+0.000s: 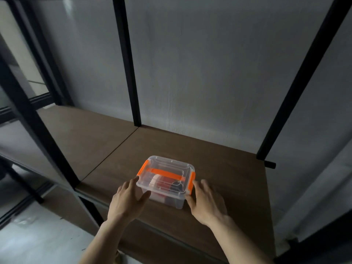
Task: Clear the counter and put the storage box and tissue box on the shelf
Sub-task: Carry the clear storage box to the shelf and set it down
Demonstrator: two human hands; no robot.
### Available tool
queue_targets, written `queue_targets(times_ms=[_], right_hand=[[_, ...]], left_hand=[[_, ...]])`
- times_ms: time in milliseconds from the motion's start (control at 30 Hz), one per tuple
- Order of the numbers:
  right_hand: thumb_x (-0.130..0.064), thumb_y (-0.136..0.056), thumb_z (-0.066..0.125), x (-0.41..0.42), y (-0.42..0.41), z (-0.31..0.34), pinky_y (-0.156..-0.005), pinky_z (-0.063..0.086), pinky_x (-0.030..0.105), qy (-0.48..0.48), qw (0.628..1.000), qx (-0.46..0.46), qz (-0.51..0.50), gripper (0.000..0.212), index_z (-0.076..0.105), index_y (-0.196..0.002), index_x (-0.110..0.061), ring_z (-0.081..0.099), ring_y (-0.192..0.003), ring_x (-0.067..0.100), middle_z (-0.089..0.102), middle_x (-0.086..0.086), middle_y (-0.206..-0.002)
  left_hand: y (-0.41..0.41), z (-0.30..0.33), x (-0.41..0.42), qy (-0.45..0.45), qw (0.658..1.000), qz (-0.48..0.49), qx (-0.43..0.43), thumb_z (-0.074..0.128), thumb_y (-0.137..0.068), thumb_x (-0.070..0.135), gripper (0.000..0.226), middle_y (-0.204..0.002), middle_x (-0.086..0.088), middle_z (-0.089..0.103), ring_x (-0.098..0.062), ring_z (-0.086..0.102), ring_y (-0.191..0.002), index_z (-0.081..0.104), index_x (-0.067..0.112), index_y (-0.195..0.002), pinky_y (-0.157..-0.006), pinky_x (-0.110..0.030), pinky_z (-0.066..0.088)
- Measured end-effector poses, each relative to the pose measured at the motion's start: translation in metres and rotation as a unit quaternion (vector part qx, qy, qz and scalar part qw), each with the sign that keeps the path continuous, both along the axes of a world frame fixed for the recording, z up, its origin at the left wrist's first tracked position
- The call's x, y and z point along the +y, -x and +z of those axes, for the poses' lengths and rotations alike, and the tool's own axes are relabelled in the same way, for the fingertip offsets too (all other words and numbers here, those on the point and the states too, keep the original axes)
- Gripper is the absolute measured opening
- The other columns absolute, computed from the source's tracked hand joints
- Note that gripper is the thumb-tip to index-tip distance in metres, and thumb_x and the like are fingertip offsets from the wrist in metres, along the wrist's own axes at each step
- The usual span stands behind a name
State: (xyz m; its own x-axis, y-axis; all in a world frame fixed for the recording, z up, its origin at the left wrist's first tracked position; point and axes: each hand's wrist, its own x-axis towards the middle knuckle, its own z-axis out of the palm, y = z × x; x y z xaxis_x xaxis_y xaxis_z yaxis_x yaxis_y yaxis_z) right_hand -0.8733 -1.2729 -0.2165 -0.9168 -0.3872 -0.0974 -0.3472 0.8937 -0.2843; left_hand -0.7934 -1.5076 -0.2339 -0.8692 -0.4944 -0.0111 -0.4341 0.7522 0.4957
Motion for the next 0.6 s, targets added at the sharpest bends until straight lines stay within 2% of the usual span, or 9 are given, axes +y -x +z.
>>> queue_targets(times_ms=[233, 367, 600], right_hand=[[-0.053, -0.099, 0.050, 0.035, -0.021, 0.015, -0.121, 0.031, 0.048, 0.002, 0.998, 0.017, 0.065, 0.067, 0.028, -0.157, -0.028, 0.026, -0.154, 0.031, 0.026, 0.011, -0.167], [-0.053, -0.098, 0.051, 0.049, -0.032, 0.020, -0.118, 0.034, 0.046, 0.014, 0.996, 0.022, 0.088, 0.065, 0.032, -0.155, -0.027, 0.030, -0.152, 0.030, 0.030, 0.011, -0.164], [-0.050, -0.098, 0.054, 0.055, -0.050, 0.028, -0.119, 0.036, 0.049, 0.033, 0.992, 0.011, 0.125, 0.067, 0.030, -0.157, -0.029, 0.028, -0.153, 0.030, 0.024, 0.007, -0.167]], left_hand=[[-0.045, 0.025, 0.048, 0.120, 0.993, -0.015, 0.003, 0.050, -0.084, 0.071, 0.084, -0.153, 0.003, 0.045, -0.022, 0.040, -0.140, 0.030, 0.029, -0.154, -0.115, -0.037, 0.030], [-0.065, 0.037, 0.069, 0.137, 0.991, -0.001, 0.008, 0.053, -0.083, 0.070, 0.085, -0.155, 0.004, 0.042, -0.022, 0.038, -0.142, 0.027, 0.032, -0.155, -0.117, -0.036, 0.027], [-0.097, 0.041, 0.085, 0.146, 0.989, 0.021, -0.013, 0.047, -0.081, 0.077, 0.092, -0.161, 0.002, 0.035, -0.022, 0.030, -0.148, 0.024, 0.031, -0.157, -0.121, -0.039, 0.023]])
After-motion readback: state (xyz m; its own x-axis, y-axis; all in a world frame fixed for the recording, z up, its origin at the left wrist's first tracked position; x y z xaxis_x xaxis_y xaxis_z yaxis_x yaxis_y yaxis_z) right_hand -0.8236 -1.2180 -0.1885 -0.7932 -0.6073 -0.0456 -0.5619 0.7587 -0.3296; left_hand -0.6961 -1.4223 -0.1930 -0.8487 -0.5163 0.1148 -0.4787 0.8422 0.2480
